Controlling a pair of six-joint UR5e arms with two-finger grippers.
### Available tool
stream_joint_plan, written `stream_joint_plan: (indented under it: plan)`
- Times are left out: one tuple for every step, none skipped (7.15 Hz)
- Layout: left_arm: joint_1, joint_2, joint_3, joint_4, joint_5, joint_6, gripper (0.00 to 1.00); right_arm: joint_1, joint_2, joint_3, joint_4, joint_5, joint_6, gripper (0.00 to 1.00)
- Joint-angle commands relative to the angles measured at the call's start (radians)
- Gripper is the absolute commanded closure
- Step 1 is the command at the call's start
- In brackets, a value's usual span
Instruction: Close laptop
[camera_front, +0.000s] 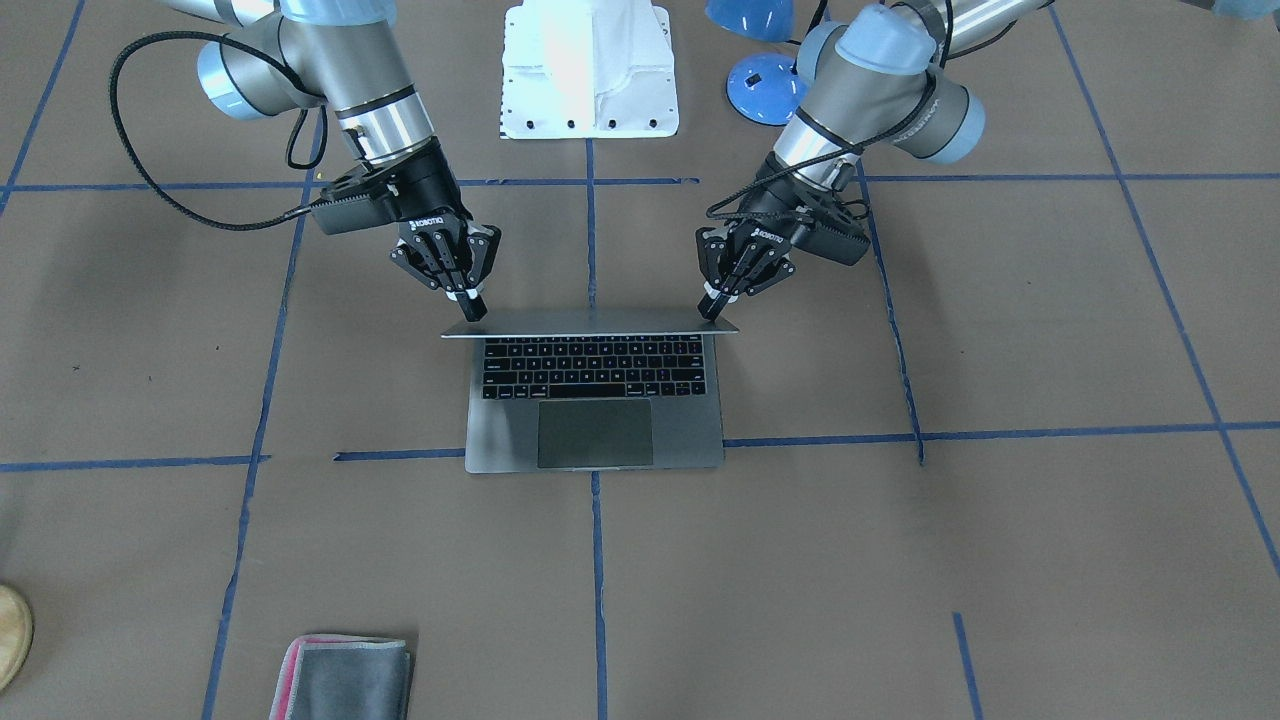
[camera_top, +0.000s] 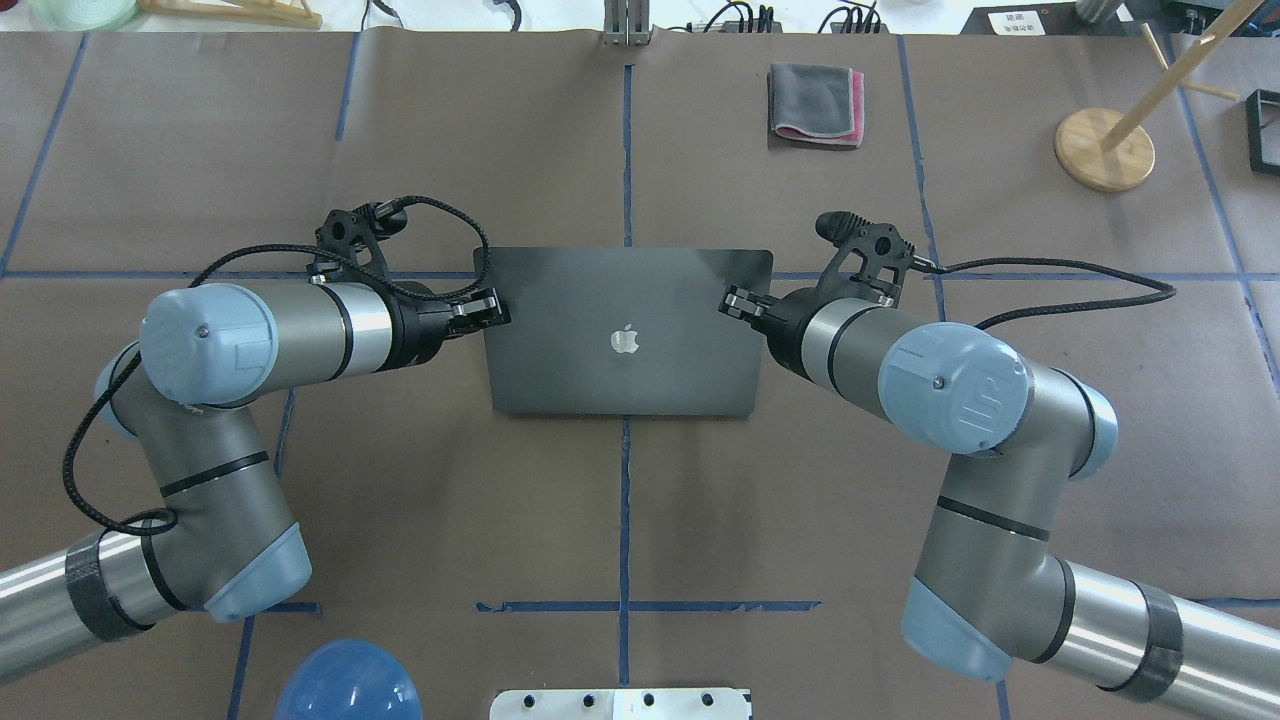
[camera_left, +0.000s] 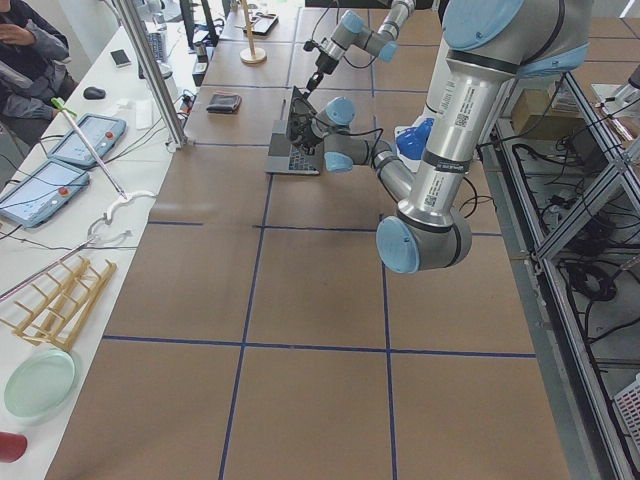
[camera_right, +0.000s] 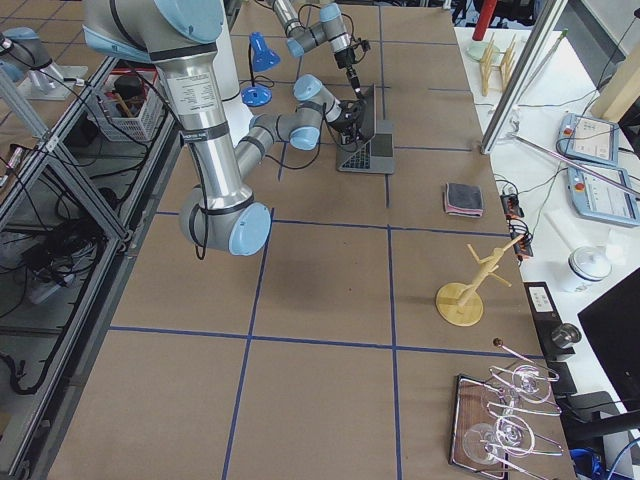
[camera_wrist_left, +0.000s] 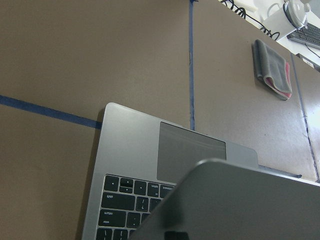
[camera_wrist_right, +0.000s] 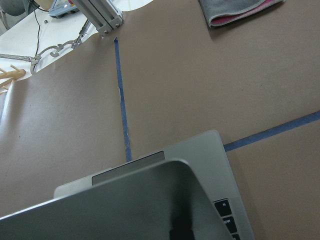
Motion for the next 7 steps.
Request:
stream_joint_plan:
  plan:
    - [-0.014,-0.028,0.062,-0.002,0.0,0.006,1.0,0.013,0.015,-0.055,0.0,0.003,-0.004,0.99]
    - [-0.014,-0.05,0.098,-0.002,0.0,0.008,1.0,0.016,0.017,-0.074,0.0,0.006,-0.004,0.99]
    - [-0.014,-0.08,0.155,-0.002,0.0,0.011,1.0,0.021,0.056,-0.133,0.0,0.006,-0.006,0.99]
    - [-0.012,-0.112,0.212,-0.003,0.0,0.012,1.0,0.021,0.11,-0.223,0.0,0.006,-0.006,0.99]
    - [-0.011,-0.139,0.265,-0.003,0.002,0.012,1.0,0.021,0.126,-0.271,0.0,0.006,-0.007,0.99]
    - [-0.011,-0.161,0.315,-0.005,0.002,0.014,1.0,0.021,0.132,-0.31,0.0,0.007,-0.01,0.99]
    - [-0.018,-0.166,0.314,-0.006,-0.006,0.04,1.0,0.039,0.152,-0.315,-0.009,0.068,-0.021,0.97]
